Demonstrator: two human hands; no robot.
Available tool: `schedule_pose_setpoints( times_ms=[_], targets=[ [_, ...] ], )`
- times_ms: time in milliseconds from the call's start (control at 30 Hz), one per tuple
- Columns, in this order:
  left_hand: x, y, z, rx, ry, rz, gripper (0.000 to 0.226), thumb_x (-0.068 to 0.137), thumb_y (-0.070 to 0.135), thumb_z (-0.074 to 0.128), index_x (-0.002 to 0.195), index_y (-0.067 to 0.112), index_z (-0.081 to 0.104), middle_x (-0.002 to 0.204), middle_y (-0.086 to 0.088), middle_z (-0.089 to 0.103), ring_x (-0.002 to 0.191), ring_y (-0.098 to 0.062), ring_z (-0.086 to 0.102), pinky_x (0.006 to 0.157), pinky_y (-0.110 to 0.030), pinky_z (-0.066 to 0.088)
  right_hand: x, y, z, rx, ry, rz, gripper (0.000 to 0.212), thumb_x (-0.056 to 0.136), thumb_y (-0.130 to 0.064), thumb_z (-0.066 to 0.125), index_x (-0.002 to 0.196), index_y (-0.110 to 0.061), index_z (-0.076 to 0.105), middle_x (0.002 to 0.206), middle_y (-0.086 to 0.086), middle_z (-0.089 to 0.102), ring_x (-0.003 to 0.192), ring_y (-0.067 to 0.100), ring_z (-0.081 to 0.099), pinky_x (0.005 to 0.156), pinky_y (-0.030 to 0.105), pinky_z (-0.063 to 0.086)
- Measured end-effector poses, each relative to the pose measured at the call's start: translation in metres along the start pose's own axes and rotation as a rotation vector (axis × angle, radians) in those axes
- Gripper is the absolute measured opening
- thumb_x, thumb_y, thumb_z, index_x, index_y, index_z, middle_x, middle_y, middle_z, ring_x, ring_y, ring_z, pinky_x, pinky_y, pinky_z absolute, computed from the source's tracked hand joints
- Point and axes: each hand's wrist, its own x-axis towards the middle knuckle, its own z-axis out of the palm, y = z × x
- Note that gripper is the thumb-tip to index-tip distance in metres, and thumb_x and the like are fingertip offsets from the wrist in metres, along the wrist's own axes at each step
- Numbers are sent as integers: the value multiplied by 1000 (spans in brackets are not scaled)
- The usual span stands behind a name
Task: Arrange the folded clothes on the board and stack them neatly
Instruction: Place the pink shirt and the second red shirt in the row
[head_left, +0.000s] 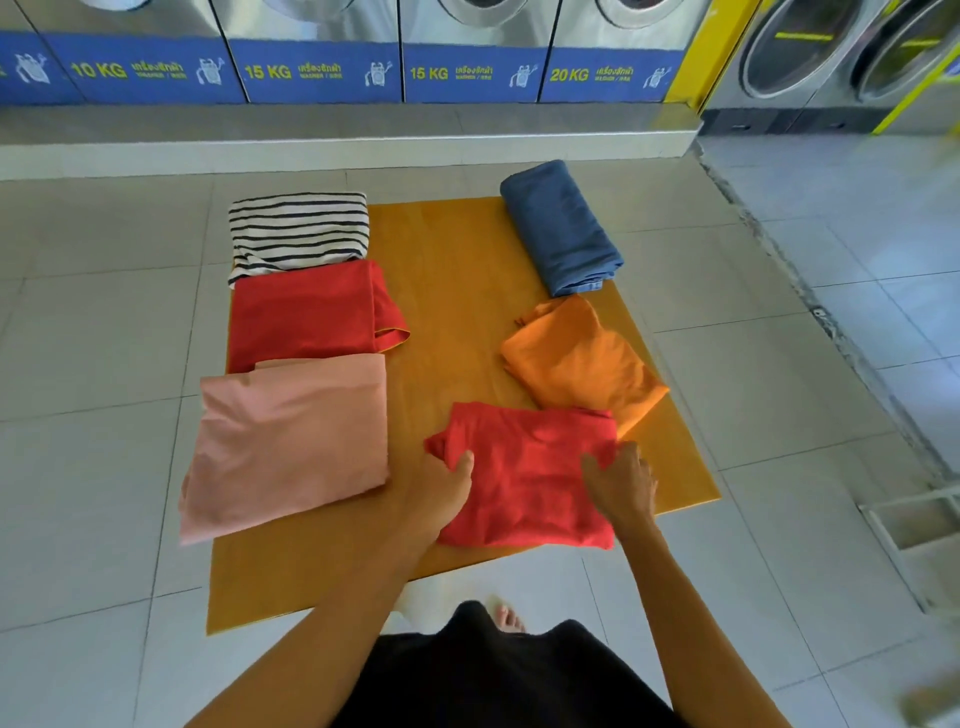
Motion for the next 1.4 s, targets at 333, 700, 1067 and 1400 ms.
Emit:
schedule_pose_setpoints(
  times_ms=[333,700,1067,1400],
  targets=[
    [-17,-10,-1,-485,-13,-121,94,68,90,44,146,39,30,150,8,43,134,-23,45,110,-48,39,6,-10,-1,653,-571,191,50,81,-40,81,114,-10,59,105,9,71,91,24,69,75,35,58],
    [-94,-128,-139,-704,385,-346,65,87,67,48,123,14,62,114,-7,67,103,-30,64,94,-51,52,-95,-107,82,379,-1018,-221,54,86,-47,74,131,-20,62,124,0,71,109,19,69,92,38,58],
    [-45,-182,-137,-174,304,-500,51,99,39,39,121,-5,55,120,-26,61,113,-40,56,90,-41,43,-105,-98,146,22,-793,-337,57,86,-50,72,134,-22,58,126,3,68,94,23,65,56,21,54],
    [-29,-186,-152,24,296,-406,53,92,41,47,126,0,47,122,-20,53,114,-37,52,89,-47,45,-109,-111,157,19,-535,-371,59,90,-59,61,131,-17,56,126,0,65,112,23,63,96,39,54]
  ],
)
